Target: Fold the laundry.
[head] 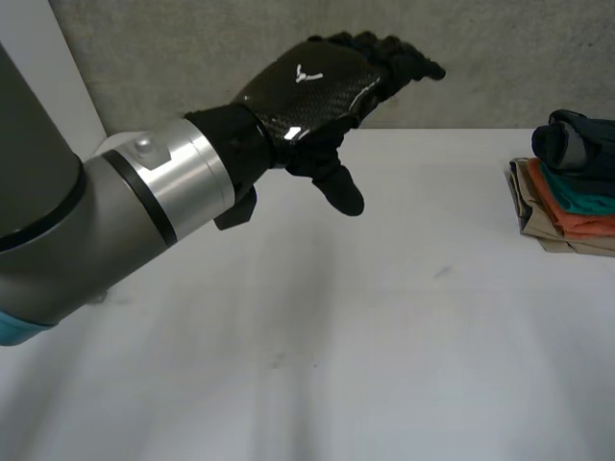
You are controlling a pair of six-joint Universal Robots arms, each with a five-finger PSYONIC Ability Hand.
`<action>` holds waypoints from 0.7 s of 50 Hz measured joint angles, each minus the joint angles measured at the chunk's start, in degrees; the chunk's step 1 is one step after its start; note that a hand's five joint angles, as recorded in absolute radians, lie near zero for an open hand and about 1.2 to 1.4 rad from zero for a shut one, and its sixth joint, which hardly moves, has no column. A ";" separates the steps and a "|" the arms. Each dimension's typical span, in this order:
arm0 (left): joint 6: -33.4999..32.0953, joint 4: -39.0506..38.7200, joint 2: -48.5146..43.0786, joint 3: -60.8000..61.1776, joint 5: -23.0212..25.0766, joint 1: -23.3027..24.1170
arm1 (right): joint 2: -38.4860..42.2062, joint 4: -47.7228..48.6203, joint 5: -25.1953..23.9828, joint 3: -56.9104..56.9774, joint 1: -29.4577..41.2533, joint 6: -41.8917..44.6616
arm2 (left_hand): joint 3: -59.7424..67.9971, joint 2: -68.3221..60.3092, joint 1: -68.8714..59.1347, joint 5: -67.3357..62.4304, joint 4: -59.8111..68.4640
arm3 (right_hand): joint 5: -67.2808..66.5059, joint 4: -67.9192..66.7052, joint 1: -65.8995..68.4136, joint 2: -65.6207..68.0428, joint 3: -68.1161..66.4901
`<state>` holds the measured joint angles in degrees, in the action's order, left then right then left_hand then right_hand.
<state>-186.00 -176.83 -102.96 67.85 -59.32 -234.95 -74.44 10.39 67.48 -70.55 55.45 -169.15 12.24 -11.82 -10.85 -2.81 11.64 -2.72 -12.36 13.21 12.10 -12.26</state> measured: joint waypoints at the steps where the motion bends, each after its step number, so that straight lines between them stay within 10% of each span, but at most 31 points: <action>1: 0.00 -0.06 0.41 -0.02 -0.01 0.00 | -1.32 -0.68 1.52 0.15 1.20 1.33 | 0.00 0.00 0.00 0.00 0.00 | 0.00 0.00 0.00 0.00 0.00; 11: -0.36 -1.23 5.26 -0.17 -3.96 -3.80 | -11.81 10.06 3.94 -11.00 27.96 5.22 | 0.00 0.00 0.00 0.00 0.00 | 0.00 0.00 0.00 0.00 0.00; 18: -2.95 -1.58 5.23 1.50 -10.12 -18.07 | -13.04 22.22 -3.46 -27.98 46.19 10.89 | 0.00 0.00 0.01 0.00 0.00 | 0.00 0.00 0.00 0.00 0.00; 35: -35.32 -7.04 -32.51 -8.20 -11.48 -43.36 | 0.57 8.14 4.84 -36.29 56.92 25.86 | 0.00 0.00 -0.05 -0.01 0.00 | 0.00 0.00 0.00 0.00 0.00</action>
<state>-221.32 -183.87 -135.48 59.65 -70.81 -278.30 -73.87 18.53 72.32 -106.84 112.37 -143.29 12.24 -11.82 -10.90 -2.82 11.65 -2.71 -12.36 13.21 12.10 -12.25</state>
